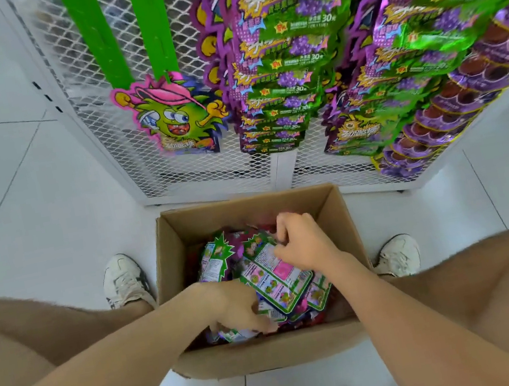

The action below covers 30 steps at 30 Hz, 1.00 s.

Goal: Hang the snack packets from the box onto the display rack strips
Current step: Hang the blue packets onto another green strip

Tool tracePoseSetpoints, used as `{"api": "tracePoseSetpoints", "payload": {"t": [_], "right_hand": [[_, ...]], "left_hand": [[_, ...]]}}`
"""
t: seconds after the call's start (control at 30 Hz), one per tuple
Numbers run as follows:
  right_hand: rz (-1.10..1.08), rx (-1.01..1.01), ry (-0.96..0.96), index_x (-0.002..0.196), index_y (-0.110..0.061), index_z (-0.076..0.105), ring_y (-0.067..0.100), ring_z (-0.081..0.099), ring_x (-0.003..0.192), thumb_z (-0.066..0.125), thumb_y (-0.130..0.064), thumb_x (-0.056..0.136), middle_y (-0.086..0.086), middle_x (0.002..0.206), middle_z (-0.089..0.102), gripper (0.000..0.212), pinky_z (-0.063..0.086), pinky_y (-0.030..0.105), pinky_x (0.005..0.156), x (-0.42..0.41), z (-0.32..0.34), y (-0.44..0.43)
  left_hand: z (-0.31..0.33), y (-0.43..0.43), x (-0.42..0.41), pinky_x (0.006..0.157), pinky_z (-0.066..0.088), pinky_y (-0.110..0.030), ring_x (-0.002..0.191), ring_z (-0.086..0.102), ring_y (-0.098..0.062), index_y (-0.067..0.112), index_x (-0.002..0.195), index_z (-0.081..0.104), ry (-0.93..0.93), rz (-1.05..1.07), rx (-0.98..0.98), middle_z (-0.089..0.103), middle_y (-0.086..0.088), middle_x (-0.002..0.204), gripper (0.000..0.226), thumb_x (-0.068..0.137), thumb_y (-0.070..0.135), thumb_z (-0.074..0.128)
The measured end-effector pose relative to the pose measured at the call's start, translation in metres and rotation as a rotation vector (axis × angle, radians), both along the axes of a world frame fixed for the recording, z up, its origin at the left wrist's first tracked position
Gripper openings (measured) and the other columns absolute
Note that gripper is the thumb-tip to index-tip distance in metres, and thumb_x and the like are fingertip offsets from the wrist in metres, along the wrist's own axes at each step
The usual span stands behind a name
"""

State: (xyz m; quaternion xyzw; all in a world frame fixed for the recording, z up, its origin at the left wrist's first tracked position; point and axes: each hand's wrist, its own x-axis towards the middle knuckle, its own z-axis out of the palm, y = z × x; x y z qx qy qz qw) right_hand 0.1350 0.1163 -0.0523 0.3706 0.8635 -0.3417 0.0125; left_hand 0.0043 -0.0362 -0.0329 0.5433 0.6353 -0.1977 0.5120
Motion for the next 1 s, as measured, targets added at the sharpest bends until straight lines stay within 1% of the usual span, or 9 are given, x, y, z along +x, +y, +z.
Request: {"api": "tracePoseSetpoints", "payload": {"t": [0.1, 0.2, 0.33, 0.47, 0.53, 0.63, 0.77, 0.87, 1.0], "right_hand": [[-0.005, 0.045, 0.077, 0.094, -0.028, 0.060, 0.022, 0.064, 0.087, 0.070, -0.010, 0.073, -0.001, 0.089, 0.069, 0.029, 0.051, 0.033, 0.070, -0.012, 0.041, 0.015], [0.073, 0.035, 0.064, 0.115, -0.021, 0.071, 0.023, 0.071, 0.101, 0.077, -0.014, 0.072, 0.003, 0.110, 0.075, 0.044, 0.060, 0.036, 0.079, -0.028, 0.088, 0.027], [0.139, 0.053, 0.139, 0.093, -0.023, 0.074, 0.013, 0.069, 0.107, 0.083, -0.022, 0.074, 0.000, 0.110, 0.073, 0.020, 0.057, 0.033, 0.090, -0.054, 0.153, 0.038], [0.148, 0.157, 0.246, 0.084, -0.010, 0.078, 0.004, 0.067, 0.086, 0.077, -0.026, 0.085, -0.001, 0.089, 0.075, 0.016, 0.054, 0.032, 0.086, -0.073, 0.209, 0.048], [0.175, 0.189, 0.245, 0.093, -0.009, 0.078, -0.002, 0.069, 0.084, 0.074, -0.024, 0.090, -0.002, 0.096, 0.076, 0.015, 0.050, 0.029, 0.082, -0.081, 0.231, 0.050], [0.184, 0.225, 0.231, 0.100, -0.010, 0.076, 0.025, 0.072, 0.091, 0.069, -0.019, 0.093, 0.009, 0.102, 0.077, 0.014, 0.056, 0.036, 0.081, -0.101, 0.251, 0.055], [0.118, 0.292, 0.274, 0.075, -0.021, 0.071, 0.016, 0.049, 0.052, 0.066, -0.021, 0.088, -0.005, 0.063, 0.060, 0.014, 0.043, 0.028, 0.060, -0.125, 0.257, 0.061], [0.041, 0.336, 0.328, 0.066, -0.020, 0.064, 0.019, 0.048, 0.053, 0.066, -0.030, 0.089, 0.002, 0.059, 0.062, 0.025, 0.048, 0.033, 0.060, -0.135, 0.251, 0.059], [0.046, 0.306, 0.370, 0.073, -0.021, 0.069, 0.022, 0.066, 0.070, 0.065, -0.033, 0.095, 0.000, 0.071, 0.072, 0.025, 0.056, 0.036, 0.070, -0.136, 0.241, 0.057]], "left_hand": [[0.022, 0.017, -0.027, 0.077, 0.054, -0.040, 0.084, 0.065, -0.032, 0.015, 0.086, 0.057, 0.230, 0.168, 0.356, 0.067, -0.008, 0.089, 0.062, 0.093, 0.076, 0.050], [0.073, 0.032, -0.057, 0.084, 0.053, -0.044, 0.105, 0.064, -0.039, 0.012, 0.115, 0.044, 0.293, 0.453, 0.671, 0.061, -0.018, 0.119, 0.057, 0.091, 0.058, 0.069], [0.136, 0.045, -0.086, 0.106, 0.046, -0.052, 0.127, 0.051, -0.042, 0.017, 0.146, 0.049, 0.307, 0.491, 0.803, 0.046, -0.019, 0.138, 0.063, 0.094, 0.043, 0.075], [0.191, 0.061, -0.114, 0.086, 0.051, -0.045, 0.105, 0.059, -0.036, 0.001, 0.114, 0.066, 0.318, 0.548, 0.900, 0.065, -0.021, 0.110, 0.020, 0.096, 0.008, 0.059], [0.210, 0.068, -0.131, 0.089, 0.051, -0.046, 0.111, 0.056, -0.034, 0.002, 0.127, 0.057, 0.310, 0.767, 0.922, 0.056, -0.019, 0.120, 0.035, 0.092, 0.000, 0.057], [0.227, 0.083, -0.147, 0.095, 0.054, -0.048, 0.118, 0.055, -0.029, 0.005, 0.150, 0.039, 0.160, 1.100, 1.074, 0.050, -0.012, 0.139, 0.062, 0.092, -0.010, 0.055], [0.230, 0.112, -0.159, 0.088, 0.047, -0.034, 0.109, 0.058, -0.020, 0.012, 0.139, 0.051, -0.028, 1.310, 1.234, 0.058, -0.001, 0.127, 0.042, 0.100, 0.006, 0.063], [0.227, 0.122, -0.169, 0.082, 0.045, -0.033, 0.098, 0.061, -0.020, 0.014, 0.117, 0.060, -0.047, 1.291, 1.249, 0.065, 0.000, 0.109, 0.027, 0.101, 0.035, 0.069], [0.234, 0.110, -0.172, 0.065, 0.040, -0.030, 0.067, 0.051, -0.014, 0.017, 0.093, 0.060, -0.093, 1.126, 1.192, 0.059, 0.001, 0.080, 0.028, 0.104, 0.043, 0.063]]}}
